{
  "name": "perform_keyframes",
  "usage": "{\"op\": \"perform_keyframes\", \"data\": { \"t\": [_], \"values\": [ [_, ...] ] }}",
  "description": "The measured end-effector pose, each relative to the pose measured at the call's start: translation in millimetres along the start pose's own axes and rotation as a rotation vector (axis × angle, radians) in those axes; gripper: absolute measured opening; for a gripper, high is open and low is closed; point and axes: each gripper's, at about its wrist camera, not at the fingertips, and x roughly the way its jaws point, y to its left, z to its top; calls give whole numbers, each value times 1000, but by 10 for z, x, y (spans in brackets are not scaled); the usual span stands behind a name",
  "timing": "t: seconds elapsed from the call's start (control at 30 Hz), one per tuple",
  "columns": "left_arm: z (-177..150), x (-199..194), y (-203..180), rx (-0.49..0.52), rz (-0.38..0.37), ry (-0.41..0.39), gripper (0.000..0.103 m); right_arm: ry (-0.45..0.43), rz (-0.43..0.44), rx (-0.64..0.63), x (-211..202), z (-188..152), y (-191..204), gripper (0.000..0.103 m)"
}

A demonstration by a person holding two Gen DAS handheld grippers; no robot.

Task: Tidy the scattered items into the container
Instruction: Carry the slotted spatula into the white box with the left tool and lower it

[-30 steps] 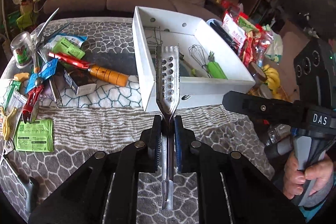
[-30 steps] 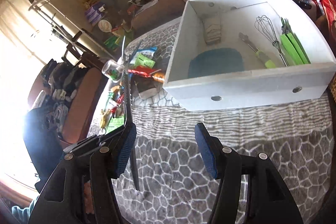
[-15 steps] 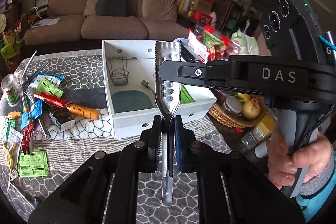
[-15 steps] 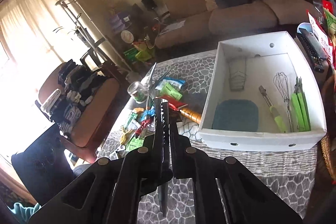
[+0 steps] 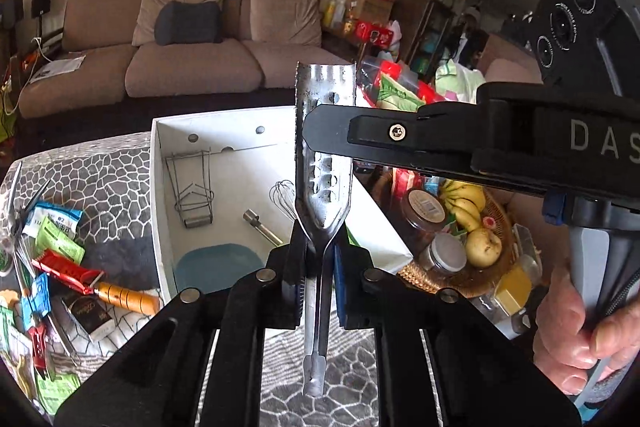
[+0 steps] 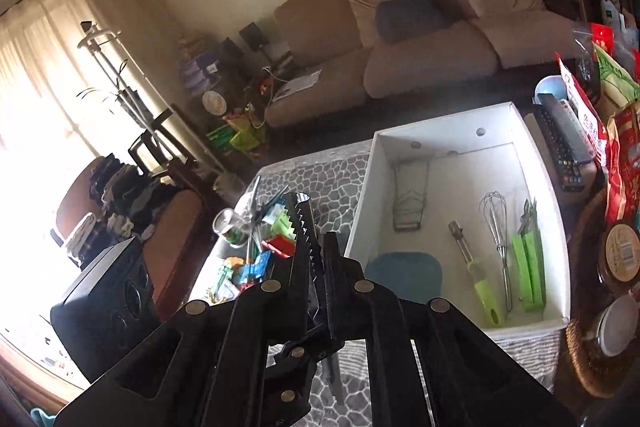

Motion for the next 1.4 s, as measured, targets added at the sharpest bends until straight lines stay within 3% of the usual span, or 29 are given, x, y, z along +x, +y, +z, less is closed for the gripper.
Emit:
{"op": "perform_keyframes", "data": {
  "t": [0.07, 0.1, 0.13, 0.2, 0.23, 0.33, 0.43, 0.57, 0.63, 0.7, 0.83, 1.0, 1.23, 1.4],
  "values": [
    [194, 271, 49, -11, -6, 32, 11, 1, -41, 19, 122, 185, -201, 12],
    [280, 408, 81, -19, 1, 47, 11, -2, -60, 33, 185, 264, -312, 21],
    [359, 551, 124, -34, 7, 62, 11, -6, -79, 51, 243, 342, -432, 40],
    [493, 856, 243, -79, 7, 91, 11, -26, -108, 96, 344, 462, -694, 66],
    [543, 1013, 310, -100, 6, 108, 11, -42, -113, 121, 387, 519, -833, 69],
    [655, 1462, 526, -147, 26, 150, 11, -34, -134, 181, 519, 614, -1226, 69],
    [737, 1874, 752, -155, 79, 201, 11, 28, -165, 130, 639, 481, -1490, 69],
    [707, 2162, 951, -143, 122, 224, 11, 232, -262, 6, 1058, 142, -1778, 65],
    [655, 2223, 1040, -163, 116, 230, 11, 339, -274, -56, 1329, 9, -1838, 38],
    [614, 2251, 1104, -182, 115, 238, 11, 414, -299, -126, 1592, -65, -1817, 19],
    [564, 2220, 1228, -225, 110, 248, 11, 540, -153, -45, 2063, -122, -1851, 18],
    [561, 2166, 1349, -257, 116, 246, 11, 673, -147, 18, 2532, -280, -1851, 19],
    [599, 2134, 1335, -276, 85, 244, 11, 716, -305, -21, 2633, -353, -1957, 18],
    [606, 2255, 1135, -275, 59, 283, 11, 636, -241, 67, 2338, -286, -2128, 21]
  ]
}}
